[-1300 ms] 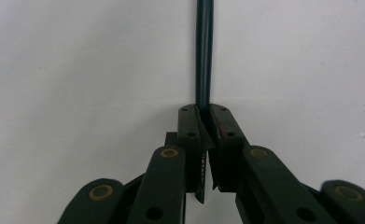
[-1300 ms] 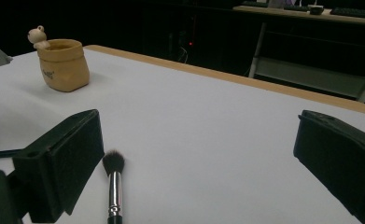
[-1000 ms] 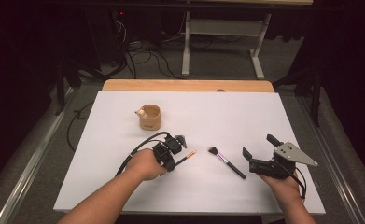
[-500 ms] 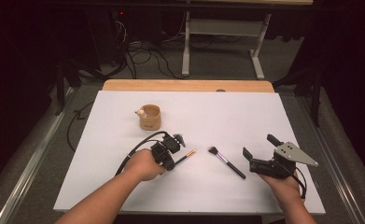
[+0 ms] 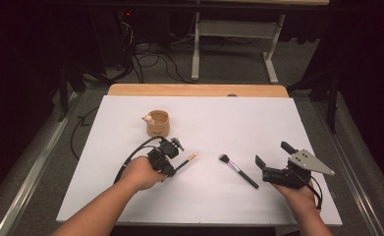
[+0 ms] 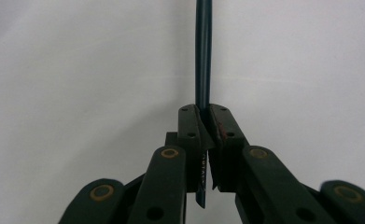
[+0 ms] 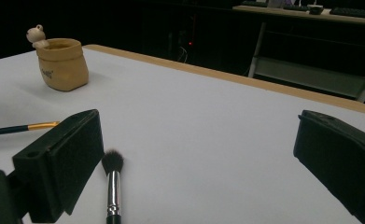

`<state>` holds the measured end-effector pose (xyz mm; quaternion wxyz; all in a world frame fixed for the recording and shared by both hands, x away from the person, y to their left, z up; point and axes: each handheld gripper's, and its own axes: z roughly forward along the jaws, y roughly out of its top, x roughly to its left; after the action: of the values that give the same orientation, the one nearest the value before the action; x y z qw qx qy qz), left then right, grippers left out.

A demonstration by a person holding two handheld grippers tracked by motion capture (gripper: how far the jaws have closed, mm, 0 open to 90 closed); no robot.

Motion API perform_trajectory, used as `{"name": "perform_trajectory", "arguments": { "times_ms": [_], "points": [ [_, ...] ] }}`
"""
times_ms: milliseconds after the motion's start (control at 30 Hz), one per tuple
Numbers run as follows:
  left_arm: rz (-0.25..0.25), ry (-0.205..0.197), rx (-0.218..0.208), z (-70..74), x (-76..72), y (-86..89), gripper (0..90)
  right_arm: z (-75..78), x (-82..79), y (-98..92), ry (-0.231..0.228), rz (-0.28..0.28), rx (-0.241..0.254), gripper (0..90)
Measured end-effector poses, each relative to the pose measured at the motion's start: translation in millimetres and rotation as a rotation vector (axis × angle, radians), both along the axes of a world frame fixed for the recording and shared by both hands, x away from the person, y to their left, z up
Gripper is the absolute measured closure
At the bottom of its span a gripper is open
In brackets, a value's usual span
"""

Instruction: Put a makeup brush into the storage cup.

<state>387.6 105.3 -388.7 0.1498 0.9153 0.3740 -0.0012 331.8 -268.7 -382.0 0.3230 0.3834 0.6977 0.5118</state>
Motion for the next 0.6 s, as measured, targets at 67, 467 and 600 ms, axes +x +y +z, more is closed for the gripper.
{"name": "perform_trajectory", "arguments": {
  "times_ms": [67, 467, 600],
  "points": [
    [0.011, -0.004, -0.008, 0.6, -0.4, 5.2, 84.5, -0.1, 0.0, 0.2, -0.001, 0.000, -0.001, 3.2],
    [0.063, -0.007, -0.046, 0.8, -2.2, 32.7, 84.5, -0.6, 0.6, 0.5, -0.002, 0.001, -0.007, 3.2],
    [0.082, -0.028, -0.099, 1.7, -3.0, 39.3, 84.5, -0.6, 0.5, 0.7, -0.002, 0.002, -0.007, 3.2]
  ]
}}
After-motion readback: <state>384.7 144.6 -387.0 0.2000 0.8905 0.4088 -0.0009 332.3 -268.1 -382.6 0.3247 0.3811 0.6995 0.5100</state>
